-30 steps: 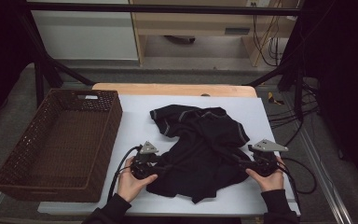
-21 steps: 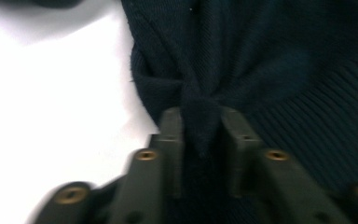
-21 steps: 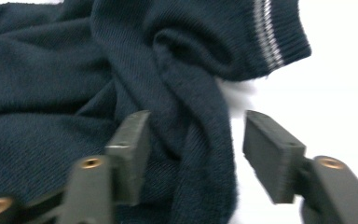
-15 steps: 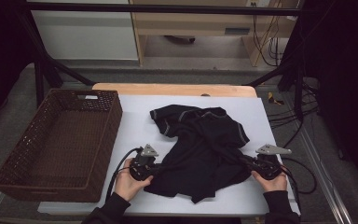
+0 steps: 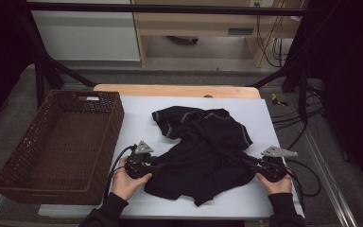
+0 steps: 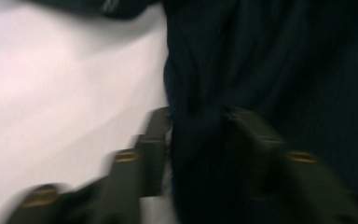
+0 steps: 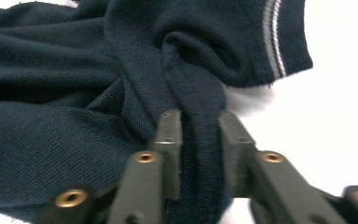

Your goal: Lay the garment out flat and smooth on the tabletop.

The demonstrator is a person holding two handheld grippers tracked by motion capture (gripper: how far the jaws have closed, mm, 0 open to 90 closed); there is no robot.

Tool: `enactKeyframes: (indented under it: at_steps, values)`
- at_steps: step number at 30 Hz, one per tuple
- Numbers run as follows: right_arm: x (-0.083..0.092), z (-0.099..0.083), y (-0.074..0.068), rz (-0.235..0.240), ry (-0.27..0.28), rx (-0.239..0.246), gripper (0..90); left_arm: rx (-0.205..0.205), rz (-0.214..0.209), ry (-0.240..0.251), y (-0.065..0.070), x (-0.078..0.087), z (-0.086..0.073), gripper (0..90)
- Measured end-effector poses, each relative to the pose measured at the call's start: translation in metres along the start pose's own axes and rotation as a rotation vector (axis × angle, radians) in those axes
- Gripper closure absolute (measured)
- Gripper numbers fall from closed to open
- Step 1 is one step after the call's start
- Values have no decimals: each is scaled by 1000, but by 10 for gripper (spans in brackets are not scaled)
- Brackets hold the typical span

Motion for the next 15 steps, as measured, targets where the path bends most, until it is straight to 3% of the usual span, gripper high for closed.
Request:
enactKeyframes:
  at_steps: [3, 8, 11, 15]
  values:
    - [-2, 1, 0, -5, 17, 11, 518, 14, 17, 16, -3, -4, 8, 344]
    - [-2, 2, 1, -14, 15, 15, 444, 29, -1, -7, -6, -20, 23, 336]
    - [-2, -1, 0, -8, 1, 24, 438, 4, 2, -18, -3, -32, 29, 382]
    - [0, 0, 1, -5, 13, 18, 460, -27, 13, -17, -2, -44, 33, 520]
Point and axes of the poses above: each handheld gripper's, and its own axes: x roughly backward along the jaws, z roughly out of its top, y roughly to its right, the point moved 4 cm from there along -x, roughly forward along the jaws, and after that the axes turned 1 degree about y, right-handed, at the moved point
